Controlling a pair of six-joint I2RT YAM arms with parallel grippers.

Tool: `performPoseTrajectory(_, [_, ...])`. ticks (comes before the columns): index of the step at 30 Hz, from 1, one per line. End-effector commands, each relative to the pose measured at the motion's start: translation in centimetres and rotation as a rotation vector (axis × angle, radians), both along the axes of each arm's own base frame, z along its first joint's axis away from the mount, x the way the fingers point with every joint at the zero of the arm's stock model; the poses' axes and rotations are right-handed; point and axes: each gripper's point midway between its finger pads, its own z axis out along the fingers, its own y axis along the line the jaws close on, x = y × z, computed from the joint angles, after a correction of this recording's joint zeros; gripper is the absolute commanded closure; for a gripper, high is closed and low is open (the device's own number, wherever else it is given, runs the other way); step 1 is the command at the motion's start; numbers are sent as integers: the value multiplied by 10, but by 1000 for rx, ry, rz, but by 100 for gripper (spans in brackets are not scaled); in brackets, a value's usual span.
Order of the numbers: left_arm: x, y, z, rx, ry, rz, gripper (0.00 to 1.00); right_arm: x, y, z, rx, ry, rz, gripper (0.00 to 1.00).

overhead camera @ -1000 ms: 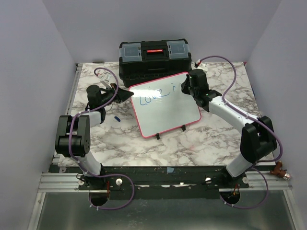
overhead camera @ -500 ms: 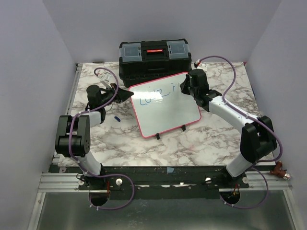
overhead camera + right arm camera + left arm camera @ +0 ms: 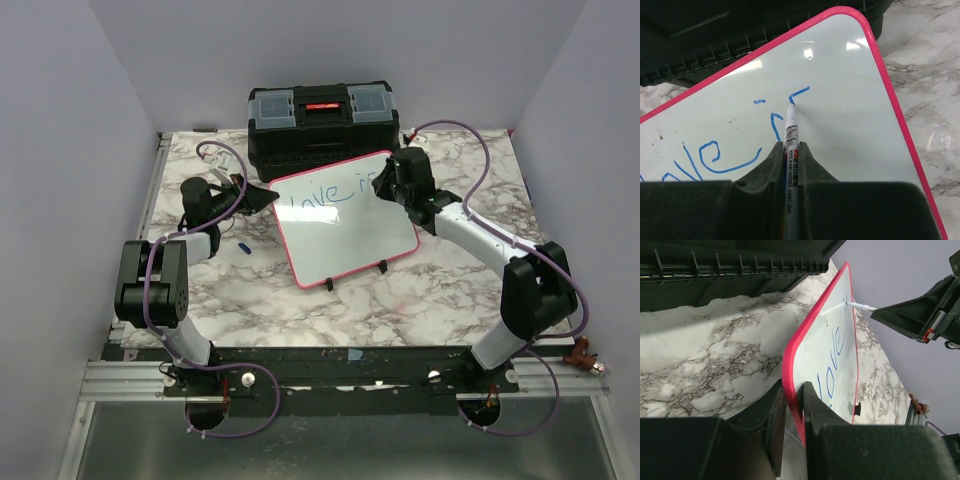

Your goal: Write a sentence on the whiteboard

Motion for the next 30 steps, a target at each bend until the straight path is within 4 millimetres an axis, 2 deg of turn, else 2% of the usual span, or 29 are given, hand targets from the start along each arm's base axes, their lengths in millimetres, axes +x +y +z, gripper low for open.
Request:
performPoseTrajectory(1, [14,10,9,89,-120,68,100,-10,-7,-14,-13,39,-1,99])
performPoseTrajectory(19, [14,11,8,92,-118,69,100,-10,-32,-19,-96,45,-103,99])
performPoseTrajectory(20, [14,11,8,93,-118,69,100,-12,-32,-11,-87,31,-101,99])
performPoseTrajectory(21, [12,5,8,93,-118,57,100,-12,-32,-20,-97,51,-98,99])
performPoseTrajectory(22, [10,-1,8,92,-119,43,100,-13,-31,-21,-95,53,-94,99])
performPoseTrajectory(30, [11,-1,8,94,-122,43,100,-24,-29,-31,-98,85,-55,99])
